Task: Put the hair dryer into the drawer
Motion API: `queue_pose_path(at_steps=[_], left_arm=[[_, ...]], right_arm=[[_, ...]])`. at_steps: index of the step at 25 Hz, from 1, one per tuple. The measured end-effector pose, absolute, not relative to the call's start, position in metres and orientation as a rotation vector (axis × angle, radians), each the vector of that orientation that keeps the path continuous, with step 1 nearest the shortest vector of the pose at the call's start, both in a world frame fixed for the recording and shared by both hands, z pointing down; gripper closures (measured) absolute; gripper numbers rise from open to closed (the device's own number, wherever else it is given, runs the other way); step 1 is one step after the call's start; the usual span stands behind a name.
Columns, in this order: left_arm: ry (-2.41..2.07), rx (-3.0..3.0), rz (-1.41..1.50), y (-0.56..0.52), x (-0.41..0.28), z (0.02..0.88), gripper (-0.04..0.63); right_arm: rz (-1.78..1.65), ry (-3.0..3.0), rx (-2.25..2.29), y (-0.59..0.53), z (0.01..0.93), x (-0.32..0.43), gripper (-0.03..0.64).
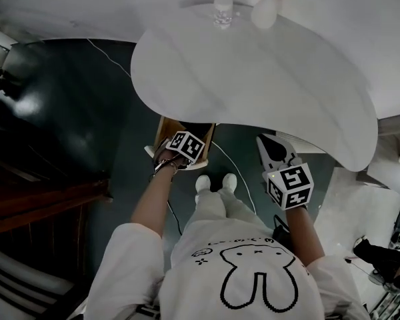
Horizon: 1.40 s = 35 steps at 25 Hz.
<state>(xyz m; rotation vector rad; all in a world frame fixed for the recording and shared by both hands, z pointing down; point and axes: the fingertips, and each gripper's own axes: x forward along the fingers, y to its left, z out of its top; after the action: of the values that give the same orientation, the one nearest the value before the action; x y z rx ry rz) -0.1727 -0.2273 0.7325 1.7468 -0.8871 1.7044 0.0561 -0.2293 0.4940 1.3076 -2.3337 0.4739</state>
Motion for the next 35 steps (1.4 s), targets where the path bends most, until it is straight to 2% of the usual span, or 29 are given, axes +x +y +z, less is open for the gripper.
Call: queue_pose_path(at_steps=[13, 29, 35], left_arm=[[-0.937, 1.707, 1.824, -0.253, -0.181, 0.774, 0.37], [-0.764, 1.561, 2.14, -0.251, -0.187, 0.796, 0.37], [-0.844, 1.699, 2.034, -0.266, -0.185, 0.806, 0.368]], right_arm=[[0.466, -2.326, 1.234, -0.217, 0.511, 0.037, 0.618], [0.487, -2.299, 1.207, -0.202, 0.527, 0.024, 0.618], [0.504, -2.284, 1.206, -0.195, 0.534, 0.023, 0.618]])
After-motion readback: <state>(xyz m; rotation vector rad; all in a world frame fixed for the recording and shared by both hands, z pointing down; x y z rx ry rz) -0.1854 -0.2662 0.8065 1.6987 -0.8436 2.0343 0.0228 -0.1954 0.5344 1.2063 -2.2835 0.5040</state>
